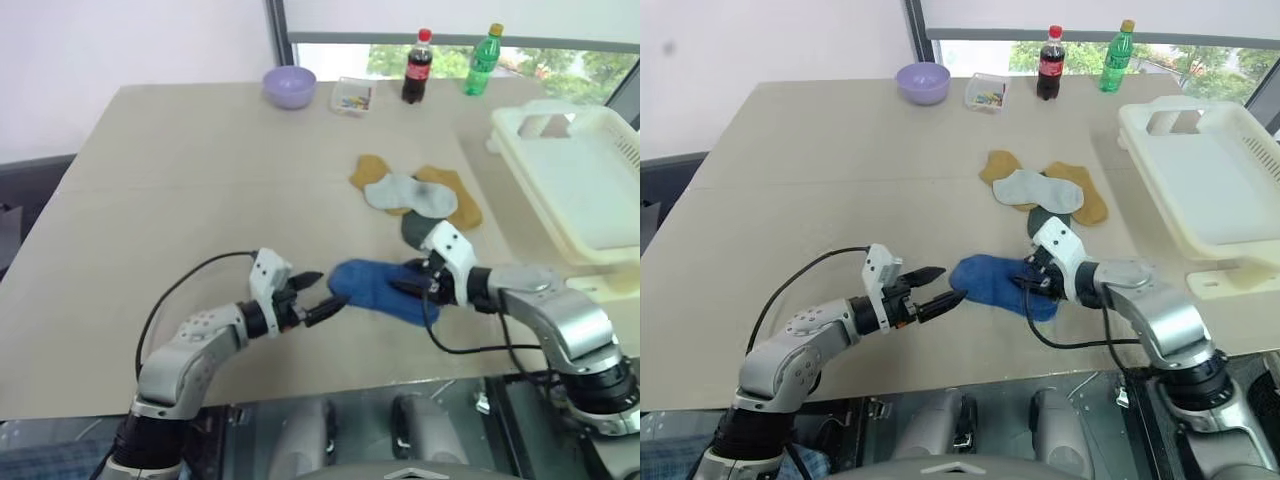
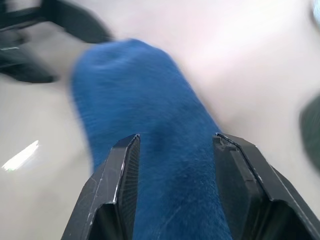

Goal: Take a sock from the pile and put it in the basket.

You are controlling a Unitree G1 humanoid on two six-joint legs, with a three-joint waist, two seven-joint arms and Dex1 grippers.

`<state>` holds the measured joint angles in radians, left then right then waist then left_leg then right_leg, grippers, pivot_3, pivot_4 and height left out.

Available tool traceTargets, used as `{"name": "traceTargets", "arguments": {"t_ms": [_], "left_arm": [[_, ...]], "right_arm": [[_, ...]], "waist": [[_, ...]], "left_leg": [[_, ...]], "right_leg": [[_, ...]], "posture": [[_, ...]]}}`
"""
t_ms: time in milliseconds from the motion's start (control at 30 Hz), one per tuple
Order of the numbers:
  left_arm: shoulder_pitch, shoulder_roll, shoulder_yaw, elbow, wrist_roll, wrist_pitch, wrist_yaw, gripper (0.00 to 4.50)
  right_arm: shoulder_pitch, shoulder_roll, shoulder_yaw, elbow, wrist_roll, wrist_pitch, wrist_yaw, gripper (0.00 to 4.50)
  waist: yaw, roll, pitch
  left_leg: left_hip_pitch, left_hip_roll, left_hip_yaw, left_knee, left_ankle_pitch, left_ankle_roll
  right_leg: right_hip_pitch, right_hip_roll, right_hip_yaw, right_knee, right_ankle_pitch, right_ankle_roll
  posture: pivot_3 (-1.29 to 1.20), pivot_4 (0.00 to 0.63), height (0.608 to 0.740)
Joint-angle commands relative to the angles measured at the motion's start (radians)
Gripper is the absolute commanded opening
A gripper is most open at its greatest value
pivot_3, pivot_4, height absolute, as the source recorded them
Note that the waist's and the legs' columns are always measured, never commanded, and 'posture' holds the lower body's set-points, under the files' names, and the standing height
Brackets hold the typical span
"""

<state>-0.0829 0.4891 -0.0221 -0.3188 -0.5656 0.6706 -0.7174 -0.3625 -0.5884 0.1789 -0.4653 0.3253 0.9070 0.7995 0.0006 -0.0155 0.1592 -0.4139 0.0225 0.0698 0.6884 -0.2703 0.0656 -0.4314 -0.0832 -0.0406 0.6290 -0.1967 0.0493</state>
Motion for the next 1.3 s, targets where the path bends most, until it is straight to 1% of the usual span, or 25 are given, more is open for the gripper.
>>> {"name": "traceTargets", "arguments": {"t_ms": [33,100,233,367,433,533,600,633,800,933,1033,1100,1300], "left_arm": [[-0.017,-0.007,-0.015,-0.006,-0.019,0.031,-0.003,4.44],[-0.032,-0.020,-0.007,0.008,-0.041,0.059,0.002,4.44],[-0.059,-0.029,-0.016,0.029,-0.063,0.124,0.005,4.44],[-0.103,-0.059,0.023,0.052,-0.146,0.264,0.047,4.44],[-0.129,-0.077,0.047,0.063,-0.187,0.327,0.070,4.44],[-0.168,-0.092,0.049,0.087,-0.219,0.417,0.096,4.44],[-0.193,-0.103,0.034,0.113,-0.211,0.451,0.116,4.44],[-0.205,-0.115,0.037,0.130,-0.221,0.469,0.122,4.44],[-0.267,-0.227,0.125,0.209,-0.371,0.562,0.100,4.44],[-0.307,-0.322,0.245,0.214,-0.592,0.639,0.131,4.44],[-0.326,-0.346,0.285,0.226,-0.662,0.656,0.186,4.44],[-0.335,-0.350,0.293,0.236,-0.682,0.654,0.214,4.44],[-0.321,-0.337,0.249,0.222,-0.685,0.660,0.232,4.44]], "right_arm": [[0.004,-0.020,-0.024,-0.042,0.032,-0.062,0.033,2.34],[0.014,-0.033,-0.012,-0.035,0.025,-0.105,0.045,2.34],[0.039,-0.066,0.097,0.056,-0.095,-0.214,0.025,2.34],[0.057,-0.064,0.161,0.158,-0.154,-0.258,0.020,2.34],[0.062,-0.070,0.182,0.181,-0.179,-0.279,0.026,2.34],[0.060,-0.057,0.181,0.198,-0.183,-0.281,0.022,2.34],[0.056,-0.057,0.186,0.200,-0.188,-0.289,0.028,2.34],[0.054,-0.054,0.188,0.201,-0.189,-0.288,0.028,2.34],[0.043,-0.048,0.188,0.208,-0.198,-0.290,0.026,2.34],[0.038,-0.051,0.174,0.215,-0.211,-0.297,0.008,2.34],[0.038,-0.051,0.169,0.212,-0.208,-0.293,0.006,2.34],[0.040,-0.047,0.161,0.200,-0.203,-0.286,-0.001,2.34],[0.037,-0.048,0.135,0.163,-0.184,-0.254,-0.005,2.34]], "waist": [[0.000,0.000,0.000],[0.001,0.000,0.000],[0.009,0.000,0.000],[0.012,0.000,-0.001],[0.012,-0.002,-0.003],[0.012,-0.004,-0.004],[0.012,-0.004,-0.004],[0.012,-0.004,-0.004],[0.012,-0.004,-0.006],[0.009,-0.005,-0.005],[0.009,-0.004,-0.006],[0.010,-0.005,-0.006],[0.011,-0.005,-0.005]], "left_leg": [[0.000,0.000,0.000,0.000,0.000,0.000],[0.000,0.000,0.000,0.000,0.000,0.000],[0.000,0.000,0.000,0.000,0.000,0.000],[0.000,0.000,0.000,0.000,0.001,-0.002],[0.001,0.000,0.000,0.000,0.001,-0.001],[0.005,0.000,0.000,0.000,0.000,0.000],[0.013,0.000,0.000,-0.001,0.000,0.000],[0.017,0.000,0.000,-0.002,-0.001,0.001],[0.018,0.000,-0.001,-0.002,-0.001,0.000],[0.016,0.001,-0.001,-0.002,0.000,0.000],[0.017,0.001,-0.002,-0.002,0.000,0.000],[0.017,0.001,-0.002,-0.002,0.000,0.000],[0.016,0.000,-0.002,-0.002,0.000,0.000]], "right_leg": [[0.000,0.000,0.000,0.000,0.000,0.000],[0.000,0.000,0.000,0.000,0.000,0.000],[0.000,0.000,0.000,0.000,0.000,-0.001],[0.000,0.000,0.000,0.000,-0.001,-0.002],[0.002,0.001,0.000,0.000,-0.001,-0.002],[0.006,0.001,0.000,0.000,-0.001,-0.002],[0.014,0.001,0.000,-0.001,-0.002,-0.002],[0.018,0.001,0.000,-0.002,-0.004,0.001],[0.018,0.000,0.000,-0.002,-0.003,0.000],[0.017,0.000,0.000,-0.002,-0.002,-0.002],[0.017,0.000,0.000,-0.002,-0.002,-0.002],[0.017,0.000,0.000,-0.002,-0.002,-0.002],[0.017,0.000,0.000,-0.002,-0.002,-0.003]], "posture": [[0.00,0.150,0.733],[0.00,0.150,0.733],[0.00,0.150,0.733],[0.00,0.150,0.733],[0.00,0.150,0.733],[0.00,0.150,0.733],[0.00,0.150,0.733],[0.00,0.150,0.733],[0.00,0.150,0.733],[0.00,0.150,0.733],[0.00,0.150,0.733],[0.00,0.150,0.733],[0.00,0.150,0.733]]}}
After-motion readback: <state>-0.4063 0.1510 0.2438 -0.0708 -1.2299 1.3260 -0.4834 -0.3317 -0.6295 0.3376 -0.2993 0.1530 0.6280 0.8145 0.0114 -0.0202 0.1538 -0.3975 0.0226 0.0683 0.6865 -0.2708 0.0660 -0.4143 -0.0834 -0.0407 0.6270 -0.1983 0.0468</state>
